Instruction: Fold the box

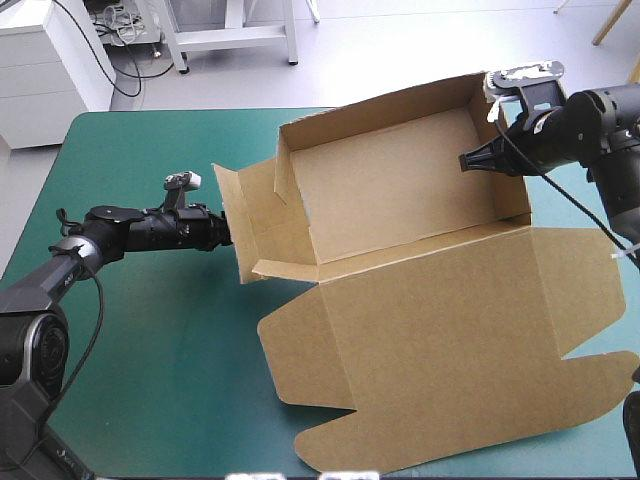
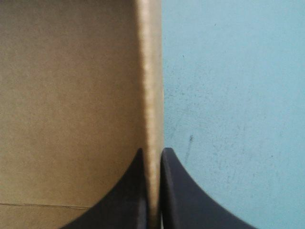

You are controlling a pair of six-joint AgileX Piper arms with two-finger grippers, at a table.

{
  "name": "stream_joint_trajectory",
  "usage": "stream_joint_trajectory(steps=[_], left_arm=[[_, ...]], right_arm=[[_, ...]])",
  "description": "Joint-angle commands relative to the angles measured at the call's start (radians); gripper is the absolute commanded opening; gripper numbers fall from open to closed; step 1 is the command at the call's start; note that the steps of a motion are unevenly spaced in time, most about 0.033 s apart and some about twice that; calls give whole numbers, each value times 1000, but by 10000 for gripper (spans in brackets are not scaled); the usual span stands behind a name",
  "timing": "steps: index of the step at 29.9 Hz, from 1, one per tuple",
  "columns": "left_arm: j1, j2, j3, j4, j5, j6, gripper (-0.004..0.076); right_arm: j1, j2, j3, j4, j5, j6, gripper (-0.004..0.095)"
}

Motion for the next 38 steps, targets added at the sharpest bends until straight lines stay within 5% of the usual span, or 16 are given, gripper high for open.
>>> stream_joint_trajectory(steps=[1, 12, 38], left_arm=[[-5, -44, -33, -136, 109, 52, 403], [-5, -46, -112, -226, 412, 62, 403], [-46, -216, -112, -232, 420, 54, 403]], right_arm=[[-4, -50, -29, 7, -57, -2, -22], [-4, -50, -29, 0, -74, -2, -21], [-4, 59, -29, -35, -87, 17, -21]])
